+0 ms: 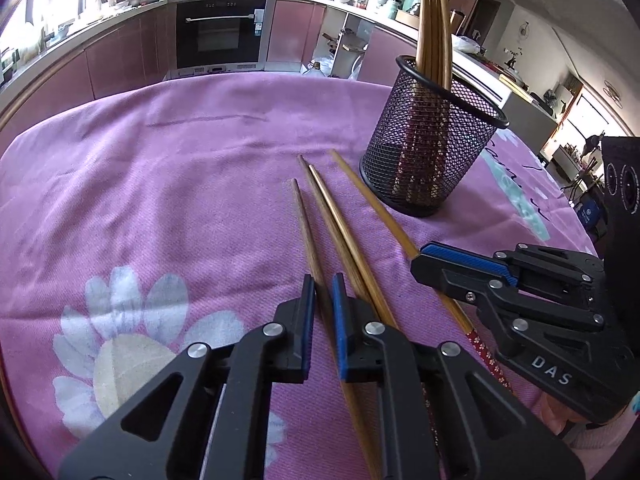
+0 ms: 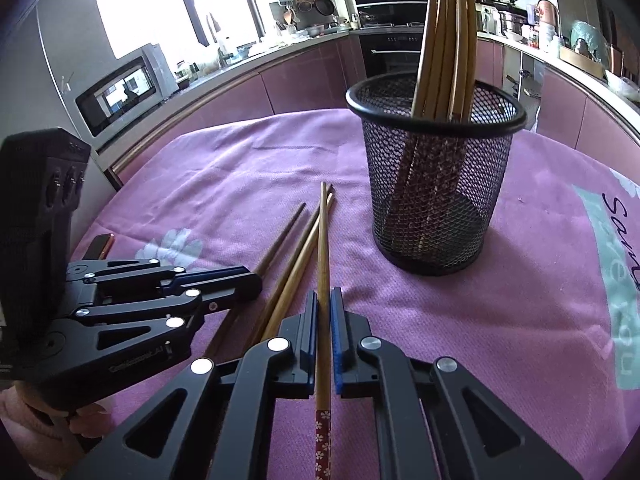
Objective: Organize utensils
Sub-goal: 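Close the left tool on a chopstick while the right tool grasps another, then lift the chopstick upright with the left tool while the right tool raises its chopstick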
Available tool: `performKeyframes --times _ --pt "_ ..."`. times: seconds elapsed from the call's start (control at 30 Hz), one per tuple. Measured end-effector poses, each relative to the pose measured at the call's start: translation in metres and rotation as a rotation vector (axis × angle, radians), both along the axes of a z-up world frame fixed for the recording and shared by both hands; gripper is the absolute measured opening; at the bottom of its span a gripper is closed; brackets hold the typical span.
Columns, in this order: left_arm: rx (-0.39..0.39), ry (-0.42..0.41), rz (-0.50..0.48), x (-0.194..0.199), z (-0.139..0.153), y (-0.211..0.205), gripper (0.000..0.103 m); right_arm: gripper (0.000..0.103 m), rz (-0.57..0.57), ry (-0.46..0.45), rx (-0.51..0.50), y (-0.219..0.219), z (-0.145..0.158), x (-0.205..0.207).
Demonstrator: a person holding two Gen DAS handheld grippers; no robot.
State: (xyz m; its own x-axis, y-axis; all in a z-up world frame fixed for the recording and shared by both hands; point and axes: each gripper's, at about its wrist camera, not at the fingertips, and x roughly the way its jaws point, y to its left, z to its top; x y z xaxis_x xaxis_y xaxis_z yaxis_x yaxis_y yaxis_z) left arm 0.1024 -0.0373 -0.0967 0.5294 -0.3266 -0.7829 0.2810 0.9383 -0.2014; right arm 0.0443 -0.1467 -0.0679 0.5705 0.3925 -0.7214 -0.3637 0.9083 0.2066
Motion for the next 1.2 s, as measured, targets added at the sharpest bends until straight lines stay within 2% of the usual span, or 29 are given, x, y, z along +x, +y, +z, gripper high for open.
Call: performKeyframes --times 0.5,1.2 --pt "-0.052 -0.053 -0.024 -0.012 0.027 0.006 0.008 0.005 0.024 -0.03 0.094 -0.014 0.02 -0.009" --pt "-0.15 -0.149 -0.076 -0.024 0.075 0.009 0.007 0.005 -0.004 -0.116 0.169 -0.039 0.052 -0.013"
